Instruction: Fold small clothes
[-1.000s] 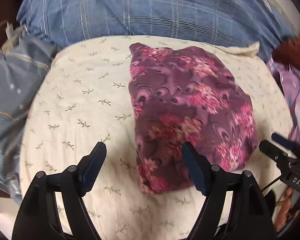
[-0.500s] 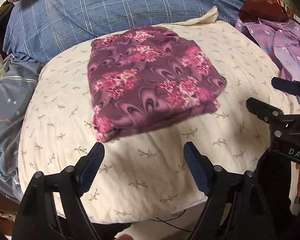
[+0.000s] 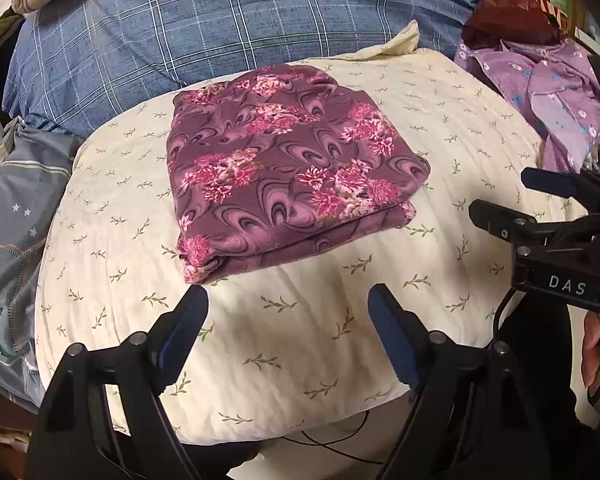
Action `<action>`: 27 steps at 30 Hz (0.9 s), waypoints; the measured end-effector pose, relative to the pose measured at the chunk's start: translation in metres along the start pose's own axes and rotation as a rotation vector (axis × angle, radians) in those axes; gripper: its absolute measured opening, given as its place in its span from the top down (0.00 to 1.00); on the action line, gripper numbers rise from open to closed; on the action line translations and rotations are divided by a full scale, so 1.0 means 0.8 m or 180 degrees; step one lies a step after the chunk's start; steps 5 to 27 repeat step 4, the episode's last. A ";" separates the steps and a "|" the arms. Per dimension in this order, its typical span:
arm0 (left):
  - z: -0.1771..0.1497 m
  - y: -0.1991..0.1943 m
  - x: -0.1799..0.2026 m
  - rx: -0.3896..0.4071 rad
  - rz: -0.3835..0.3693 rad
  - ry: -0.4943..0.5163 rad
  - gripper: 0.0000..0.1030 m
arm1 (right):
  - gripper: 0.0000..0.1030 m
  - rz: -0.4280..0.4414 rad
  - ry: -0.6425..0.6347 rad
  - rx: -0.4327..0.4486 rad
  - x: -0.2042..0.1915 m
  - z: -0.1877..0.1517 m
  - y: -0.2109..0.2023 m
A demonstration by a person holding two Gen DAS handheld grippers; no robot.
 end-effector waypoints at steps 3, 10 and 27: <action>-0.001 -0.006 0.000 0.0106 0.0012 0.0000 0.19 | 0.20 -0.0021 0.0005 -0.0010 -0.001 -0.003 0.001; 0.000 -0.007 0.000 0.0114 0.0012 0.0004 0.19 | 0.20 -0.0030 0.0007 -0.0015 0.000 -0.003 0.002; 0.000 -0.007 0.000 0.0114 0.0012 0.0004 0.19 | 0.20 -0.0030 0.0007 -0.0015 0.000 -0.003 0.002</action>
Point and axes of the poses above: each gripper's, at about its wrist camera, not at the fingertips, and y roughly the way its jaws point, x to its right, z to its top, the point moved 1 cm from there along y, roughly the way its jaws point, and after that the axes turned 5 degrees about y, right-handed, at the moved point
